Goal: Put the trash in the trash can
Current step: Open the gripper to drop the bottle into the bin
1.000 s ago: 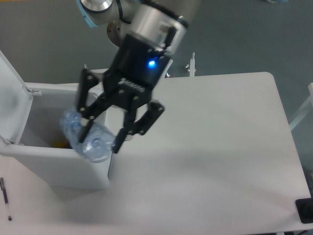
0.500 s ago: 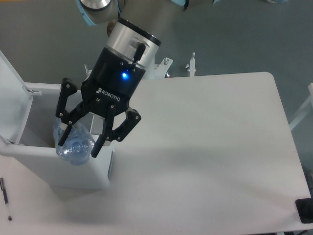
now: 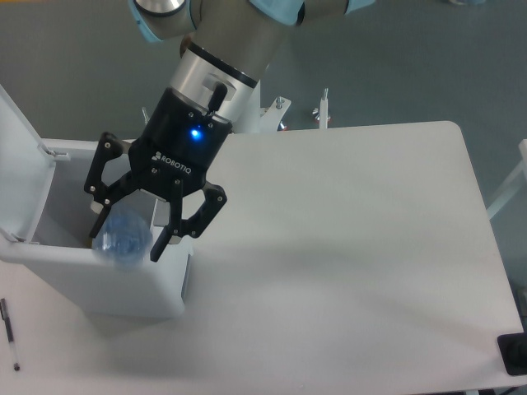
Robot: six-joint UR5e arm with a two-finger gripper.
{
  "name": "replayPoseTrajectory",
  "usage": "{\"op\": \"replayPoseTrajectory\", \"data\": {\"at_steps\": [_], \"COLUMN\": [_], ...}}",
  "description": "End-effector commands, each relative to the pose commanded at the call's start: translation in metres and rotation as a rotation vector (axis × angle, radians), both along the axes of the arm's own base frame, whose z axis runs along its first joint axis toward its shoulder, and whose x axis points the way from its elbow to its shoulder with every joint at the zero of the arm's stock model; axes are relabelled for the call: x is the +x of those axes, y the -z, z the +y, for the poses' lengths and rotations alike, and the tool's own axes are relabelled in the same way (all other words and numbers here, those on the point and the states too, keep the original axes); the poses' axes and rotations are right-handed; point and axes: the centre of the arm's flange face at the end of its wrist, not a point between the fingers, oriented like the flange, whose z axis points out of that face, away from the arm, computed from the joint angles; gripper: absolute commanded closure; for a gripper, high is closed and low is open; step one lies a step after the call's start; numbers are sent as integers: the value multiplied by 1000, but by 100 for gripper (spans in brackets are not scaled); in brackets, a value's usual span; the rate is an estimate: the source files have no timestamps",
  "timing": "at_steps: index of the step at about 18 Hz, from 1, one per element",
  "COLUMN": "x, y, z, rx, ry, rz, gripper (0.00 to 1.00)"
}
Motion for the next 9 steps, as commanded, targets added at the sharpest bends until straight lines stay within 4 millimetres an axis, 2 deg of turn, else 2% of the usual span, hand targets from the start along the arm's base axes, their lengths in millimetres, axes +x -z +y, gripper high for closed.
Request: {"op": "replayPoseTrajectory", "data": {"at_steps": [1, 5, 7, 9], "x": [0, -4, -19, -46], "y": [0, -1, -5, -6], "z": [0, 3, -5, -19], "rx": [2, 13, 25, 32], "ry": [5, 15, -10, -42], "rz": [7, 28, 42, 67], "gripper": [0, 0, 0, 0]}}
